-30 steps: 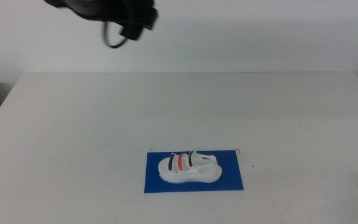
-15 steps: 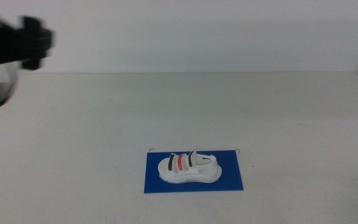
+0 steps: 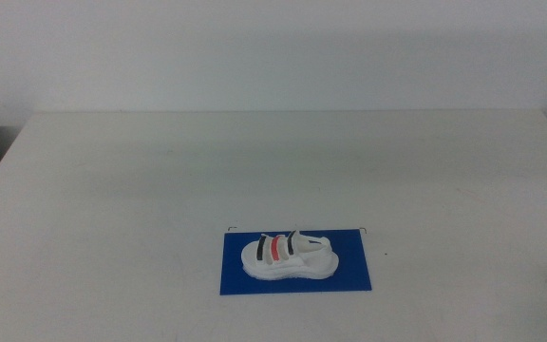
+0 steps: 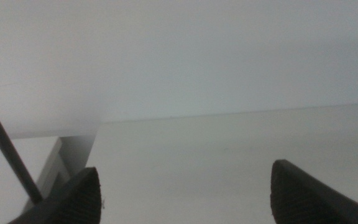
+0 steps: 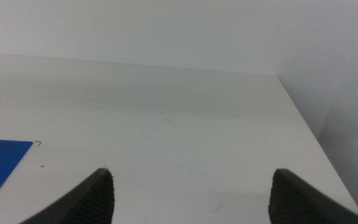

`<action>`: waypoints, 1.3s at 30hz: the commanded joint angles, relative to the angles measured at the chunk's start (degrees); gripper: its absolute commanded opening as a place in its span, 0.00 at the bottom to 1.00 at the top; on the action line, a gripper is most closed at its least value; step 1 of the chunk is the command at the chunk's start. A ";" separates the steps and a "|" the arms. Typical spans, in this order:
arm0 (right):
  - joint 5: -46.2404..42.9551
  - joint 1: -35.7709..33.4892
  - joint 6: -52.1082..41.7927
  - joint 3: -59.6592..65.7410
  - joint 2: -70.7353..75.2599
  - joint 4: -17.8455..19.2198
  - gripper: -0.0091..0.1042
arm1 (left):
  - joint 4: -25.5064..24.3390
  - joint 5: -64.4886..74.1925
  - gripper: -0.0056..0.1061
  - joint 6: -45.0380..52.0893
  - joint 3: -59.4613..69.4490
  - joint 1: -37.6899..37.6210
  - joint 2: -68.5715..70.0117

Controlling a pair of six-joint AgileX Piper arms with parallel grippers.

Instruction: Use one arm to grab the shoe from the table and place it on the mat.

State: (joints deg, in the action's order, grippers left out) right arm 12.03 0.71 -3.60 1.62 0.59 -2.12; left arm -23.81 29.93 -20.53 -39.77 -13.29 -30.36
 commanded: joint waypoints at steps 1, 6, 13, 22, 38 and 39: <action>-4.42 0.14 -0.47 0.30 1.49 0.51 0.65 | 1.15 -6.22 0.89 -0.42 1.64 -0.12 2.91; -4.42 0.14 -0.47 0.30 1.49 0.51 0.65 | 8.94 -13.05 0.89 10.79 10.84 -0.12 11.03; -4.42 0.14 -0.47 0.30 1.49 0.51 0.65 | 25.38 -27.86 0.89 28.98 26.96 5.68 17.82; -4.42 0.14 -0.47 0.30 1.49 0.51 0.65 | 28.84 -31.51 0.89 27.16 37.22 14.45 29.37; -4.42 0.14 -0.47 0.30 1.49 0.51 0.65 | 28.83 -30.62 0.89 24.40 41.89 15.58 31.88; -4.42 0.14 -0.47 0.30 1.49 0.51 0.65 | 28.83 -30.66 0.89 24.40 41.89 15.58 31.93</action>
State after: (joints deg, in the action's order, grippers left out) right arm 12.03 0.71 -3.60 1.65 0.59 -2.12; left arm 4.08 3.64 4.42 1.58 2.22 0.70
